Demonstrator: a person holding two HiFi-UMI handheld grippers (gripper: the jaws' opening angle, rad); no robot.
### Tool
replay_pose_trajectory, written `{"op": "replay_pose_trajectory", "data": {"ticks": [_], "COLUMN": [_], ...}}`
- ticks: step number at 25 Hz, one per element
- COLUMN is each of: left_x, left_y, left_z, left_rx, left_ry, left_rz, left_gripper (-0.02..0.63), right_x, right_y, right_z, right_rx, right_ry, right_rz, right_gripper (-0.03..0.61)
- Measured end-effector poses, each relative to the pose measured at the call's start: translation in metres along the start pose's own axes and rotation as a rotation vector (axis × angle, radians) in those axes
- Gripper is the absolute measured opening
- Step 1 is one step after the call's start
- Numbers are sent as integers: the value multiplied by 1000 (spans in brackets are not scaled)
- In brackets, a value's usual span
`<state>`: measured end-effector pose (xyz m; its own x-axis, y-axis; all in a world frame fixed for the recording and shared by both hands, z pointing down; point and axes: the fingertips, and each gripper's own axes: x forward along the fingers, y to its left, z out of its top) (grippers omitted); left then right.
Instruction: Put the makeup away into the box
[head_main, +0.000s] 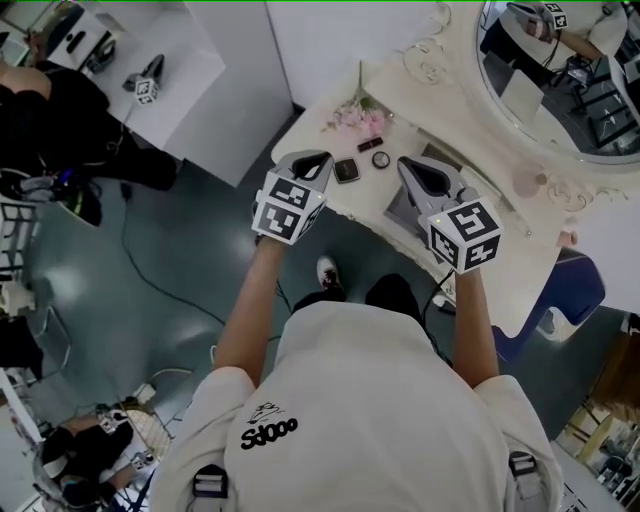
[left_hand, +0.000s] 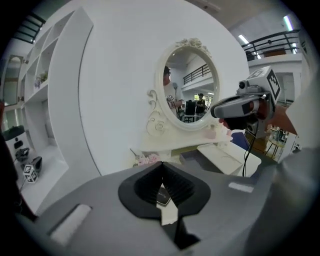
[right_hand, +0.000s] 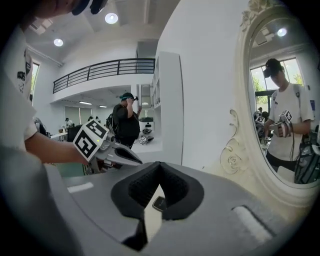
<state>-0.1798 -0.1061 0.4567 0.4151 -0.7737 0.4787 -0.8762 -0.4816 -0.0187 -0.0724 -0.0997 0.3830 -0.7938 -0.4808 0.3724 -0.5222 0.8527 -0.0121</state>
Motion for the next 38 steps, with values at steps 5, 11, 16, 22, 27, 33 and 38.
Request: {"op": "replay_pose_trajectory", "data": {"ticks": [5,11,16,22,27,33,38], "left_x": [28,71,105,142,158,167,164], "left_y": [-3,-2,-9,-9,-11,-14,-16], "left_z": [-37,-70,-103,-139,-163,-167,-169], "left_rx": [-40,-44,-4,113,155,206,188], "left_ry": [134,201,283,408,482,460,458], "left_rz": [-57,-104,-156,-233,-289,-304,-283], "left_gripper": [78,175,260,337,374,377,356], "right_x": [21,32,30,25,25,28,26], "right_y": [-13,-35,-52,-67,-73,-82,-81], "right_z": [-41,-69,-101,-127,-141,-144,-146], "right_rx": [27,43,101,151,182,188,190], "right_ry": [145,209,267,317,349,360,368], "right_rz": [42,48,27,-20,-31,-24,-22], "right_gripper": [2,2,2,2,2,2,2]}}
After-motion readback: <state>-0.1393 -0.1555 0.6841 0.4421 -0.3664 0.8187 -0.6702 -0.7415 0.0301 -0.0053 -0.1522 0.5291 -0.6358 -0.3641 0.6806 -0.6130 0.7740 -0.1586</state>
